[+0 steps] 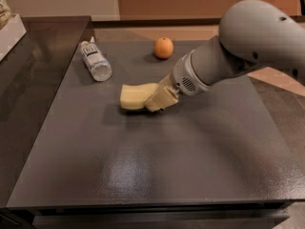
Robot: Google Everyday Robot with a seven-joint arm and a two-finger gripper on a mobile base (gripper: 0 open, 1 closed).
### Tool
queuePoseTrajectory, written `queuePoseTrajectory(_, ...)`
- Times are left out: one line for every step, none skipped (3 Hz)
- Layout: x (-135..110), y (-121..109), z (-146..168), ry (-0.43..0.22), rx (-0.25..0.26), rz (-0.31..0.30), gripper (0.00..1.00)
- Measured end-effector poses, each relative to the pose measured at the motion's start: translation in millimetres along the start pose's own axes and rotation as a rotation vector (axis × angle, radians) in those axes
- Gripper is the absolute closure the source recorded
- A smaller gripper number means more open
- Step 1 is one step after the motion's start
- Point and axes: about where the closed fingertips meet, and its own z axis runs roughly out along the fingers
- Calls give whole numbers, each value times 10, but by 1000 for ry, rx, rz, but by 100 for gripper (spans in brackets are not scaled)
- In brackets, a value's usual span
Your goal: Move sponge near orange
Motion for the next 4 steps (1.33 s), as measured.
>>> queuePoseTrajectory(177,-611,-162,40,129,70,100)
queuePoseTrajectory(253,-1081,-261,47,223,113,100)
queuePoseTrajectory(269,-1437,-261,55,290,124,100)
queuePoseTrajectory(281,-1644,-183,59,315,125,84)
